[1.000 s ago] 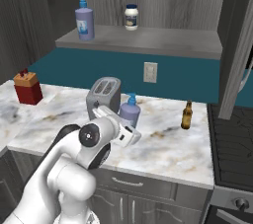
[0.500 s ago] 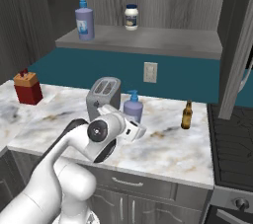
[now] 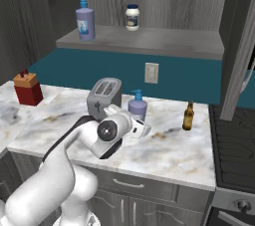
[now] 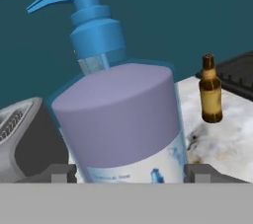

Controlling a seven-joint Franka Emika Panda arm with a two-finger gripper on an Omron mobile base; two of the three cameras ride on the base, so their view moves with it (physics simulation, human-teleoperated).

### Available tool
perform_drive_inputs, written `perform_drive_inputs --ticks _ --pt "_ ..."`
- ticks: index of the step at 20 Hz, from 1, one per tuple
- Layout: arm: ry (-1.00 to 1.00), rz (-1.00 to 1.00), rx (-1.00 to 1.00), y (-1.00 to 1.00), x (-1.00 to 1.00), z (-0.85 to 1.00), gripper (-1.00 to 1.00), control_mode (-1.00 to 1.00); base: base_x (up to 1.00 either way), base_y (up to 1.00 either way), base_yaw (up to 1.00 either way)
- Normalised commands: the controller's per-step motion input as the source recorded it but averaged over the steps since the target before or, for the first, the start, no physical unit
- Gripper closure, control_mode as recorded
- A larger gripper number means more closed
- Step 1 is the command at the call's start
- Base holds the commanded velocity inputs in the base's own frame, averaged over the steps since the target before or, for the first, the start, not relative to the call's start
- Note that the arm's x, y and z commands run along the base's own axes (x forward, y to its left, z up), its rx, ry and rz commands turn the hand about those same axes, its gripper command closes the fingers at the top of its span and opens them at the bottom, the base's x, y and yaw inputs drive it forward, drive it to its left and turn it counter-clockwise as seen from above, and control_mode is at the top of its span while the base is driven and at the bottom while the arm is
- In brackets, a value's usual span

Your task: Pick the soap dispenser and soap dispenser from the cabinet and place them on the counter.

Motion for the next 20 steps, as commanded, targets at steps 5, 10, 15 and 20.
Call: perform_drive_inputs --ticks 5,10,15,20 --pt "-0.01 0.01 -0.02 0.05 0.46 -0.35 1.00 -1.00 0.00 0.00 0.00" --pt "0.01 0.02 -0.02 0.00 0.47 -0.33 1.00 -1.00 0.00 0.00 0.00" --pt "0.00 0.02 0.00 -0.04 0.44 -0.39 1.00 -1.00 0.00 0.00 0.00" --pt "-0.01 0.02 0.00 -0.04 0.38 -0.45 1.00 -1.00 0.00 0.00 0.00"
